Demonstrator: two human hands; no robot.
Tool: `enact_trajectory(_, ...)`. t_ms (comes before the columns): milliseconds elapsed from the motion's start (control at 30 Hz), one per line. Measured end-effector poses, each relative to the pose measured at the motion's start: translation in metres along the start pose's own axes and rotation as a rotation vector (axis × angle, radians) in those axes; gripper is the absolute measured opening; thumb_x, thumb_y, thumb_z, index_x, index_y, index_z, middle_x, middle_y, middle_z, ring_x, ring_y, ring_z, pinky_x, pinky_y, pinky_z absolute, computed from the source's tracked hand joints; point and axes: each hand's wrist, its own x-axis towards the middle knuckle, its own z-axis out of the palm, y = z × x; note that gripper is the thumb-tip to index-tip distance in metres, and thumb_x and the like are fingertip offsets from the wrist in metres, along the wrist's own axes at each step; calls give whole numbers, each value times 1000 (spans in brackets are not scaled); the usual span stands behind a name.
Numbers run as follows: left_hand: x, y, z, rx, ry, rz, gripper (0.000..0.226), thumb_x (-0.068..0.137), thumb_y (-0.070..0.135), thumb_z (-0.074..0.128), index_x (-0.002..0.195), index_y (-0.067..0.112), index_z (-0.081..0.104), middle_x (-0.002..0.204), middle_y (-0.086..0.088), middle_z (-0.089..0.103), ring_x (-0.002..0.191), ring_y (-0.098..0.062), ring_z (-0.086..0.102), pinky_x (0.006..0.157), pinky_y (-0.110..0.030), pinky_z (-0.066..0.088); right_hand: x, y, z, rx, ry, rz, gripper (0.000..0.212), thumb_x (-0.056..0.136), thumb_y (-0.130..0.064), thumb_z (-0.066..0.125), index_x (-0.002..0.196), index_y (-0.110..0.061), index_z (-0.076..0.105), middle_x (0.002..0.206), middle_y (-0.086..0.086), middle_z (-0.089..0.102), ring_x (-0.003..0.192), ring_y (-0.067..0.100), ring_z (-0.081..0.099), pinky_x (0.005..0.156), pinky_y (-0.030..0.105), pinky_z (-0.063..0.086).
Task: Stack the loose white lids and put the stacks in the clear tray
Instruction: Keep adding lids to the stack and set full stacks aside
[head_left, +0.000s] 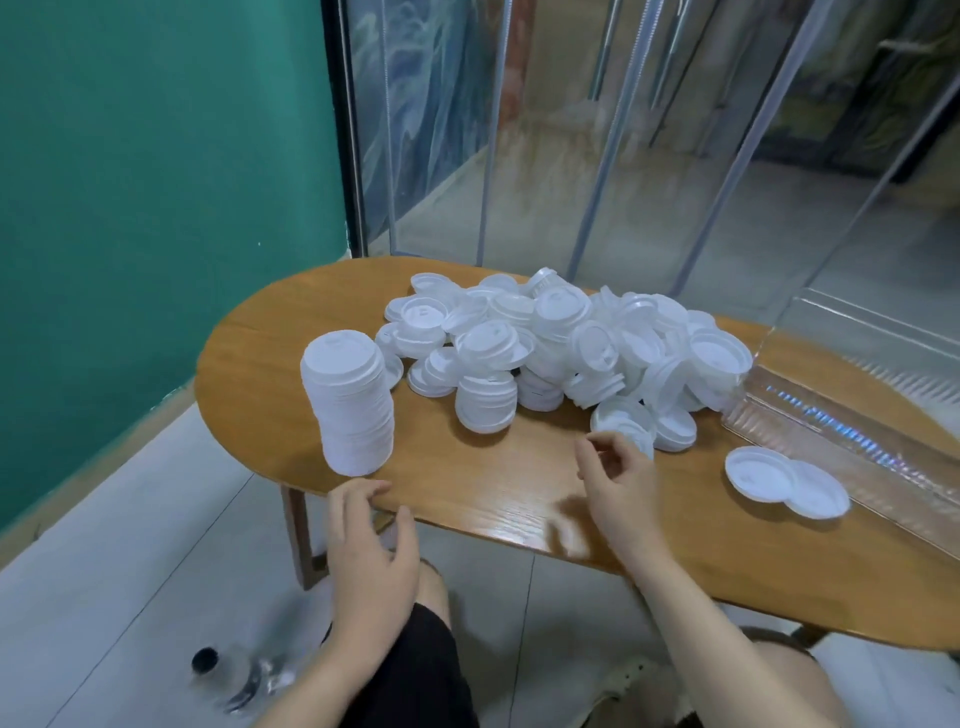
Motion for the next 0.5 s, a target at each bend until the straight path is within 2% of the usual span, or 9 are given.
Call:
enact_trajectory(67, -5, 13, 26, 40, -98, 79, 28, 92, 7, 67, 114, 22, 57, 113, 13, 45, 116, 0, 44, 94, -20, 39, 3, 14, -32, -26, 108, -47, 17, 95, -15, 70, 83, -26, 68, 78, -8, 69, 77, 12, 64, 72, 24, 49)
enact_trajectory(167, -2, 36, 70, 34, -323, 170, 28, 92, 13, 67, 118, 20, 59, 112, 13, 50, 109, -4, 46, 90, -20, 42, 13, 37, -66, -149, 153, -91, 12, 91, -17, 75, 88, -24, 65, 87, -6, 64, 80, 9, 58, 73, 22, 44)
enact_trajectory(267, 7, 55, 116, 35, -572, 205, 54, 90, 28, 73, 139, 23, 50, 127, 10, 48, 120, -10, 46, 102, -20, 43, 29, 56, -81, -315, 54, -138, 30, 86, -25, 80, 109, -24, 62, 105, -7, 57, 95, 4, 52, 82, 13, 40)
enact_trajectory(367, 21, 64, 154, 111, -682, 266, 82, 85, 42, 77, 154, 27, 35, 145, 9, 40, 135, -10, 37, 115, -30, 35, 48, 70, -86, -447, -66, -203, 42, 87, -28, 80, 124, -22, 62, 116, -8, 57, 111, 9, 48, 92, 17, 37)
enact_trajectory(500, 39, 72, 180, 114, -756, 303, 94, 79, 51, 82, 156, 33, 31, 146, 14, 41, 135, -5, 35, 115, -30, 35, 64, 78, -89, -367, -120, -180, 31, 91, -25, 76, 120, -22, 67, 111, -15, 60, 106, 1, 57, 95, 23, 48)
